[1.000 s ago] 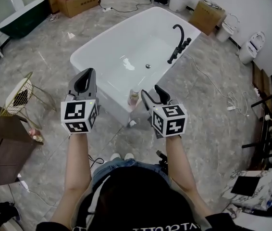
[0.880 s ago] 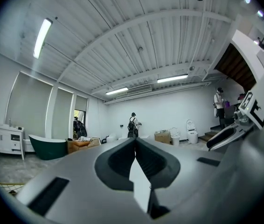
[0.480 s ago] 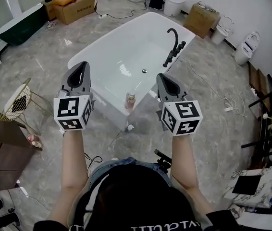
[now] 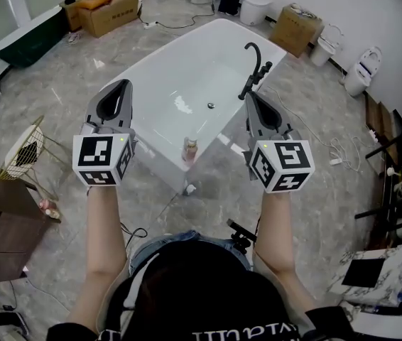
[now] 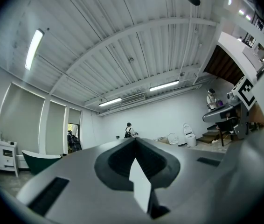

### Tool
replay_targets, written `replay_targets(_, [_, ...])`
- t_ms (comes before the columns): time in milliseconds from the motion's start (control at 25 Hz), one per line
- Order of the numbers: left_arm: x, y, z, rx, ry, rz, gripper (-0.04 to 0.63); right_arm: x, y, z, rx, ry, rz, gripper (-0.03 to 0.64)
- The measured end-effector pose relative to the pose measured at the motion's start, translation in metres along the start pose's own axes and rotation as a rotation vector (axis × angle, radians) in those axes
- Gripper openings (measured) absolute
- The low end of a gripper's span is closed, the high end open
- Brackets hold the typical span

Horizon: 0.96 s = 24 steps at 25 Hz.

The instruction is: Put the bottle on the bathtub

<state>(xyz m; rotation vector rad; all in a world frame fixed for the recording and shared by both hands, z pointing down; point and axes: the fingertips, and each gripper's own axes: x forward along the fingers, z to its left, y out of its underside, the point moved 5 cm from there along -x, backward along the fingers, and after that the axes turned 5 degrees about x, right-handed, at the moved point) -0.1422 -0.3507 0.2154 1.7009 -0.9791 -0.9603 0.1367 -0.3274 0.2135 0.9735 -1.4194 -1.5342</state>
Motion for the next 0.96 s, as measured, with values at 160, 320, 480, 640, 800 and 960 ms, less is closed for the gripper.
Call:
replay_targets(160, [0.002, -0.005, 0.002, -0.001, -0.007, -0.011, 0.012, 0.002, -0.002, 0.0, -0.026, 0.005, 0.009, 0.014])
replay_targets(320, [0.004, -0.003, 0.003, -0.002, -0.005, -0.007, 0.012, 0.005, 0.001, 0.004, -0.045, -0.002, 0.023, 0.014])
replay_targets(480, [0.005, 0.0, 0.003, -0.004, 0.0, -0.005, 0.012, 0.006, 0.006, 0.01, -0.071, -0.011, 0.032, 0.014])
replay_targets(640, [0.003, 0.002, 0.001, 0.0, 0.008, -0.003, 0.012, 0.004, 0.011, 0.013, -0.075, -0.01, 0.029, 0.014])
replay_targets(800, [0.002, 0.003, 0.005, -0.003, 0.004, 0.0, 0.012, 0.002, 0.011, 0.015, -0.076, -0.008, 0.021, 0.014])
replay_targets(960, [-0.001, 0.002, 0.007, -0.012, 0.0, 0.001, 0.012, -0.001, 0.009, 0.015, -0.077, -0.002, 0.016, 0.014])
